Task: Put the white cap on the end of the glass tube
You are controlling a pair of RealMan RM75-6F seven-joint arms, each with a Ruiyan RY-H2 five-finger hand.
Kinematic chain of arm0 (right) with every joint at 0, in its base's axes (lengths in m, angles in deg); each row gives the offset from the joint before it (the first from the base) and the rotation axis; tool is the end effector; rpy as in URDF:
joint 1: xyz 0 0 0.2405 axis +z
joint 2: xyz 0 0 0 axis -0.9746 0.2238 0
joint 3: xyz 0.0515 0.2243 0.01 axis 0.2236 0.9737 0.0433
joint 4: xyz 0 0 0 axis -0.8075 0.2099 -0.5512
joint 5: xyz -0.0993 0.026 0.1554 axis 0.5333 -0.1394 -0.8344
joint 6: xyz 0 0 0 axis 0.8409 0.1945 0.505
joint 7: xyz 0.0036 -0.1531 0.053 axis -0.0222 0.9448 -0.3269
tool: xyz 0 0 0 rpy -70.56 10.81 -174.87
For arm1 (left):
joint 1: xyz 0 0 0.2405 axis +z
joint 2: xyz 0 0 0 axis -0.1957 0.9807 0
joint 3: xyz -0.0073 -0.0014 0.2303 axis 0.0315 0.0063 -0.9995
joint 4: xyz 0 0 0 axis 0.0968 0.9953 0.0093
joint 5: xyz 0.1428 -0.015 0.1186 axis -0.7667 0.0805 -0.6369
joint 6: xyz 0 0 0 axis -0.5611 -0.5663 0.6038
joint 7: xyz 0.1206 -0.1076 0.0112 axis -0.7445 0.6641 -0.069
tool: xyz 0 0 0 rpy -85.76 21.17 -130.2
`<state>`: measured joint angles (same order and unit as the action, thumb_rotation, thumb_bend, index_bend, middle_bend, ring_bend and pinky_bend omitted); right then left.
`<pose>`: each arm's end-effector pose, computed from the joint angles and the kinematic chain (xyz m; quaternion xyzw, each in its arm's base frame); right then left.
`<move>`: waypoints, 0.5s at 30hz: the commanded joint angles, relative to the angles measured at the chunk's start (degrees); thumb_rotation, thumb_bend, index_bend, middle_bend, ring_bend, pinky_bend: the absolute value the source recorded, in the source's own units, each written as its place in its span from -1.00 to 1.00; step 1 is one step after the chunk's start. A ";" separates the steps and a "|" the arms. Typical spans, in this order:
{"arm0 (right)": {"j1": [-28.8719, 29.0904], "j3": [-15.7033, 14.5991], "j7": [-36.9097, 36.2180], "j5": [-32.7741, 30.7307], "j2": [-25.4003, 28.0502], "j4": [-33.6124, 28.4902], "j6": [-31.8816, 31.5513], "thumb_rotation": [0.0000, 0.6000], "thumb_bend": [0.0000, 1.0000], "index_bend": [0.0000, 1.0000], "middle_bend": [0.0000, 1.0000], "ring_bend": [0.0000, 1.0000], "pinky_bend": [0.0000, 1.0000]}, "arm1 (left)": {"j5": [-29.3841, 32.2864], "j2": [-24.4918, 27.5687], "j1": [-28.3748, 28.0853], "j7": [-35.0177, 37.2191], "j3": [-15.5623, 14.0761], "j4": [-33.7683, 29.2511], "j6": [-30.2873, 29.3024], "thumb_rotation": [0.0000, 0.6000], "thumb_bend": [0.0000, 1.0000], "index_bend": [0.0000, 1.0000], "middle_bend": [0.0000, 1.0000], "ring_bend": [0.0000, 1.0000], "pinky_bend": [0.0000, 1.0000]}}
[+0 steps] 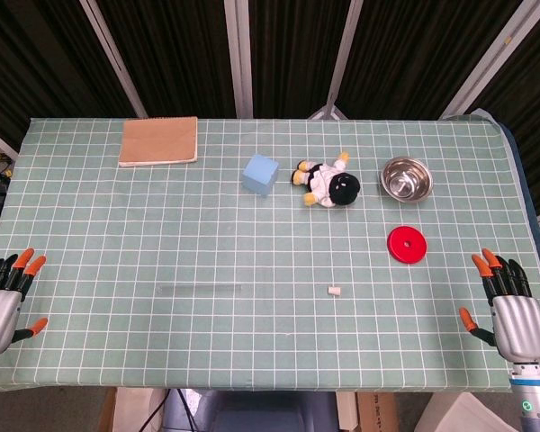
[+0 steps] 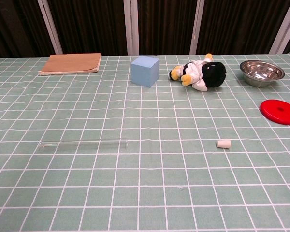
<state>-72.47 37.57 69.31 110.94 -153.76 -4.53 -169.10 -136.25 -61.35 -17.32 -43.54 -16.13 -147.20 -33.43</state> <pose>-0.2721 -0.1976 0.1656 0.5875 -0.3763 0.4124 0.5858 -0.2797 0.1925 0.1573 -0.6430 -0.3611 -0.3063 0.6019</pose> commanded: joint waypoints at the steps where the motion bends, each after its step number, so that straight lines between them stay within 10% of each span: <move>1: 0.04 -0.03 0.01 0.09 0.03 -0.03 0.05 1.00 -0.28 -1.00 -1.00 -1.00 -1.00 | 0.09 0.06 -0.04 0.13 0.06 0.02 0.06 1.00 -0.85 -1.00 -1.00 -1.00 -1.00; 15: 0.00 -0.23 0.19 0.25 0.13 -0.24 0.16 1.00 -0.28 -1.00 -1.00 -1.00 -1.00 | 0.86 0.43 0.13 1.11 0.44 -0.20 -0.17 1.00 -0.85 -1.00 -1.00 -1.00 -1.00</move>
<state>-72.47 37.34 69.51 111.21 -153.64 -4.75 -168.96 -135.47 -60.93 -17.19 -42.49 -15.71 -147.41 -33.66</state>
